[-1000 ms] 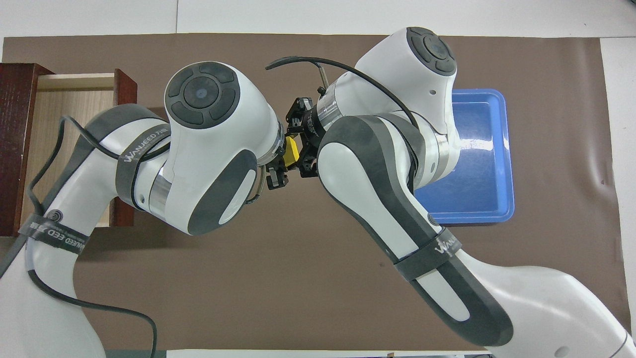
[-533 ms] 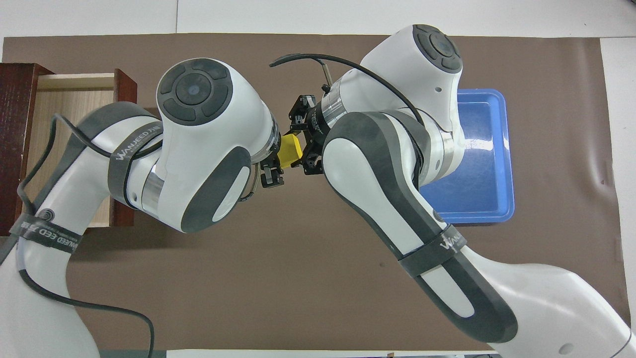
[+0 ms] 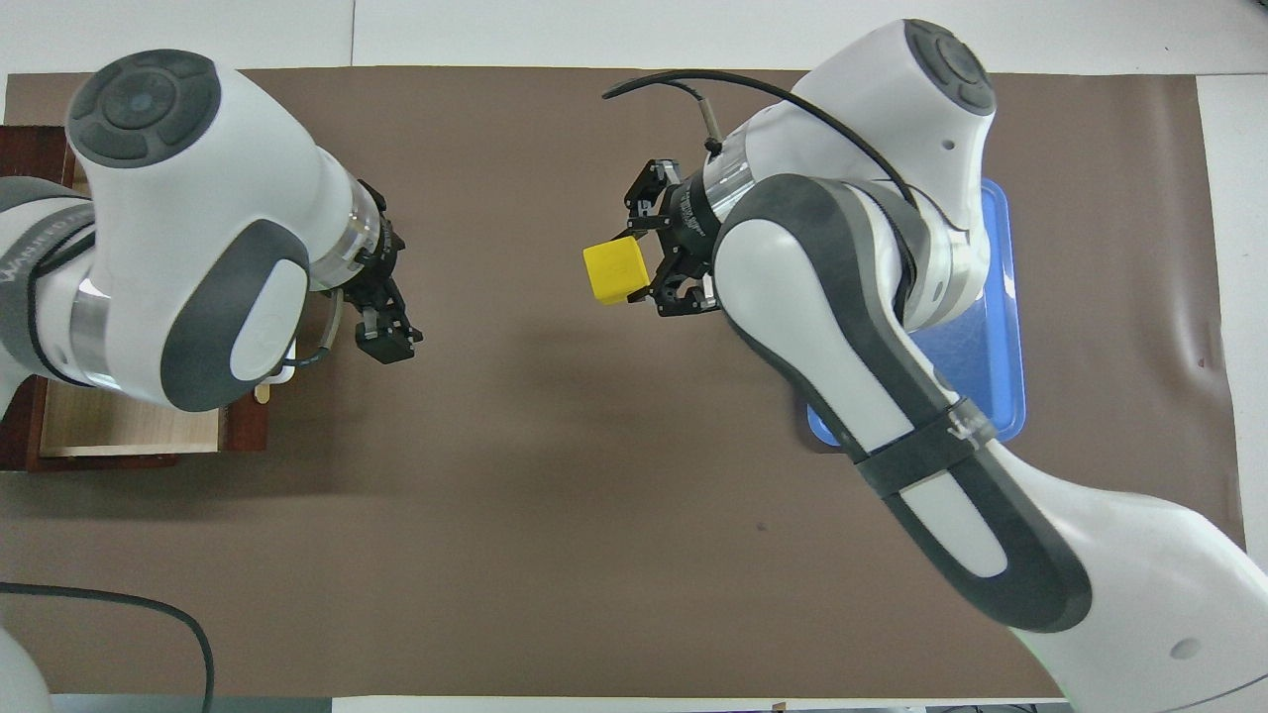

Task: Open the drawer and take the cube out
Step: 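Carry the cube to the tray with the right gripper while the left gripper withdraws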

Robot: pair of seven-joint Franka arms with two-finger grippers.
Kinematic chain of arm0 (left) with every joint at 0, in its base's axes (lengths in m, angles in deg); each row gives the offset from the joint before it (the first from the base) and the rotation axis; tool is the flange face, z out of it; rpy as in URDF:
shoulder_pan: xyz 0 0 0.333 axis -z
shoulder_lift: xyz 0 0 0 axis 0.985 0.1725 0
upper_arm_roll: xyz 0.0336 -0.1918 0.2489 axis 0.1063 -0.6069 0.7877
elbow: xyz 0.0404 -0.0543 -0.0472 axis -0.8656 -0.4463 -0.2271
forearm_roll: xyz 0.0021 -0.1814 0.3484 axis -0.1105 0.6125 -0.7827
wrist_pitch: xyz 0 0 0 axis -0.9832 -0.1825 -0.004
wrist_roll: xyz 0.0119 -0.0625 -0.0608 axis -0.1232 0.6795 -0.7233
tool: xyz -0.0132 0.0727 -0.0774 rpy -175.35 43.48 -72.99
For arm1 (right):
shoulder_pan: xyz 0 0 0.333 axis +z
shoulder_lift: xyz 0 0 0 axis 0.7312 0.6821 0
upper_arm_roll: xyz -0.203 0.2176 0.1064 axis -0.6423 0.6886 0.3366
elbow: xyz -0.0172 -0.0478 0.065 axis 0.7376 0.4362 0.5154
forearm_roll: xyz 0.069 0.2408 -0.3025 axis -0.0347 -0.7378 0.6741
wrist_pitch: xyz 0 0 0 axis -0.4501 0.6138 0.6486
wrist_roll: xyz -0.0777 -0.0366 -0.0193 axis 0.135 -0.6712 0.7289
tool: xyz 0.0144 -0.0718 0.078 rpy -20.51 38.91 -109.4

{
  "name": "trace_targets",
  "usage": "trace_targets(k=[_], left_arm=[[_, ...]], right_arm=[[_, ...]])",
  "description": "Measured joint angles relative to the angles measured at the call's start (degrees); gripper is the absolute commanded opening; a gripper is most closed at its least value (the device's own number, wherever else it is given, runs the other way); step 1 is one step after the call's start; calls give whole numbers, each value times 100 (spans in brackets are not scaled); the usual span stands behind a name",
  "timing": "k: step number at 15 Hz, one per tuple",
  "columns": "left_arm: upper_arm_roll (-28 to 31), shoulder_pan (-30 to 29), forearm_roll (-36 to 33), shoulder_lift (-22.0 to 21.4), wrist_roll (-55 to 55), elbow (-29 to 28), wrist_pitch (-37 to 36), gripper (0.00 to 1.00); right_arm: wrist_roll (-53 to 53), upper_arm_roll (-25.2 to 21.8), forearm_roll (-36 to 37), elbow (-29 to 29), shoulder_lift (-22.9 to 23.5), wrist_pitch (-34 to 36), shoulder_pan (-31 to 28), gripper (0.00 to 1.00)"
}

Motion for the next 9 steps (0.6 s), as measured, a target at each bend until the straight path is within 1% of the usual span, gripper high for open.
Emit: trace_targets(k=[2, 5, 7, 9], left_arm=[[5, -346, -57, -36, 444, -87, -98, 100], [3, -509, -184, -149, 819, -339, -77, 100], [-5, -545, -338, -282, 957, -708, 240, 100], [-4, -727, -374, -394, 1231, -1054, 612, 100]], right_arm=[[-317, -16, -15, 118, 2, 33, -519, 0], [-966, -27, -45, 457, 1, 55, -1491, 0], [-1155, -27, -57, 665, -8, 100, -2082, 0], [-1473, -28, -124, 938, -23, 140, -2542, 0]])
